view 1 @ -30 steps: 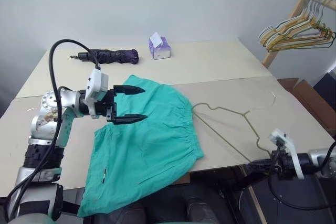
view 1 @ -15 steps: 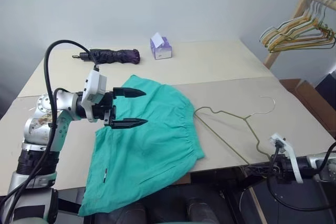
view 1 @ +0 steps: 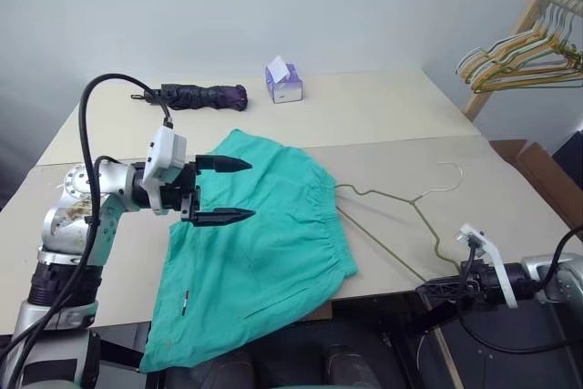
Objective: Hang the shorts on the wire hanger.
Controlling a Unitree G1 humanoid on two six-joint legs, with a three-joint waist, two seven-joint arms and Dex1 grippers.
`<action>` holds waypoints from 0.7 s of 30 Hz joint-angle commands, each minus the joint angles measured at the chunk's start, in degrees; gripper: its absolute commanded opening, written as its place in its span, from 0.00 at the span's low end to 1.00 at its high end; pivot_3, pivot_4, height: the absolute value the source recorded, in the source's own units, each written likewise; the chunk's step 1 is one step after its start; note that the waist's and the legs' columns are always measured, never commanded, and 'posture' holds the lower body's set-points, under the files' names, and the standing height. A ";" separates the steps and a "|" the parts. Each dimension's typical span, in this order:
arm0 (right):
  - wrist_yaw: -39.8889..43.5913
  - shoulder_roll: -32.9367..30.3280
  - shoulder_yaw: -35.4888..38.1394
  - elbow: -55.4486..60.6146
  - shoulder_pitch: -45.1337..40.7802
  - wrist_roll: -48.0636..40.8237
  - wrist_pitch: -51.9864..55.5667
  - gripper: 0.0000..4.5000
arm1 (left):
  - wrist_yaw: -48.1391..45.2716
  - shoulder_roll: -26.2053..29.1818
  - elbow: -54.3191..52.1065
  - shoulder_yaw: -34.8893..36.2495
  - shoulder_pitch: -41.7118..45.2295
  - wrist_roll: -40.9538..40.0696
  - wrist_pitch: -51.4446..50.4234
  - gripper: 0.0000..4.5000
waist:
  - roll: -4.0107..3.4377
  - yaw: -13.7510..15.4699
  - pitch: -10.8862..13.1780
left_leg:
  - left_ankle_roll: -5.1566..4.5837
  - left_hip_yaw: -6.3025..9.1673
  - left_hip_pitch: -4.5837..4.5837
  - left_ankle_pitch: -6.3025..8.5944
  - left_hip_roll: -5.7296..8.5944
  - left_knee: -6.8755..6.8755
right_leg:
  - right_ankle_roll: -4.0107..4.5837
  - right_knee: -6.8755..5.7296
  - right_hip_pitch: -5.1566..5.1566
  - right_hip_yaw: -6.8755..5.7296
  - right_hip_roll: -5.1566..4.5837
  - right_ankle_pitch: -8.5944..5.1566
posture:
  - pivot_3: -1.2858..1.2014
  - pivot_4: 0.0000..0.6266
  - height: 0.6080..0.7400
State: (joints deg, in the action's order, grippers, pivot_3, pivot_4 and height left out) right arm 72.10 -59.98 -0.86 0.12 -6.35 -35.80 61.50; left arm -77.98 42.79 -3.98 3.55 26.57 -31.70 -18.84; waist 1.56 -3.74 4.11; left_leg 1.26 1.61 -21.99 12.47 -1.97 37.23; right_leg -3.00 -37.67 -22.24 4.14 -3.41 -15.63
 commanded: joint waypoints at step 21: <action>4.81 8.27 -14.89 -16.14 -21.18 10.38 -4.40 0.00 | 0.98 1.21 -1.74 1.07 -0.14 0.01 2.44 0.99 | -0.01 0.89 0.00 | 0.00 -0.01 0.00 0.00 -0.01 -0.01 | 0.01 0.01 -0.02 -0.01 0.01 0.02 | 0.52 0.06 1.00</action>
State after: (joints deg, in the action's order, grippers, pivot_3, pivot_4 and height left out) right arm 76.31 -52.17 -15.92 -15.35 -25.84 -25.80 58.04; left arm -77.17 43.49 -4.40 3.57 26.04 -31.57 -17.40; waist 1.55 -2.84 4.11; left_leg 1.25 1.60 -22.00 12.48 -1.98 37.22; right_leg -2.99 -37.66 -22.27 4.13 -3.40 -15.61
